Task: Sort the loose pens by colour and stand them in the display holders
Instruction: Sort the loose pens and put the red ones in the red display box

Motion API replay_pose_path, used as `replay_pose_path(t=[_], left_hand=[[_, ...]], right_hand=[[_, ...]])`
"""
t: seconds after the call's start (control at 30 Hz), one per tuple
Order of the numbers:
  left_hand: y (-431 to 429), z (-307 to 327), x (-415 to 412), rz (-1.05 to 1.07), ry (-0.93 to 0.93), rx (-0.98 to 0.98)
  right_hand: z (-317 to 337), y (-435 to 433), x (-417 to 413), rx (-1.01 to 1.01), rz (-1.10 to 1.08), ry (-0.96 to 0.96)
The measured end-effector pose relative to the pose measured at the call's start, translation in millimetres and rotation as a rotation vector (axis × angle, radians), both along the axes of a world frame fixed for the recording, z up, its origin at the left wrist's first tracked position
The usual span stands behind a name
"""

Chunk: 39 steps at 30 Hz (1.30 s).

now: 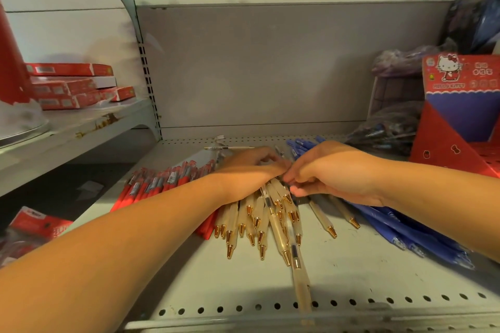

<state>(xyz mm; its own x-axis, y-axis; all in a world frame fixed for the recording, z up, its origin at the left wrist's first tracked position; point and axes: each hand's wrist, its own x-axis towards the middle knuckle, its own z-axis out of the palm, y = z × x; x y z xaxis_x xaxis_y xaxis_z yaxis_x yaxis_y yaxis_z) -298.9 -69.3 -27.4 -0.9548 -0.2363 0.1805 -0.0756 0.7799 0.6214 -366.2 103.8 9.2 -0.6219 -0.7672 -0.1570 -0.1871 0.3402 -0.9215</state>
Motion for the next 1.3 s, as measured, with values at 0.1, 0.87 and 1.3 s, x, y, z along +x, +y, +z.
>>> replay_pose_path(t=[0.1, 0.87, 1.3], left_hand=[[2.1, 3.4, -0.6, -0.046, -0.043, -0.052], [1.9, 0.7, 5.7, 0.008, -0.016, -0.046], [-2.0, 1.1, 6.6, -0.05, -0.004, -0.017]], right_hand=[[1.0, 7.2, 4.5, 0.014, 0.014, 0.041], [4.9, 34.2, 61.6, 0.356, 0.276, 0.164], [7.5, 44.2, 25.1, 0.16, 0.083, 0.122]])
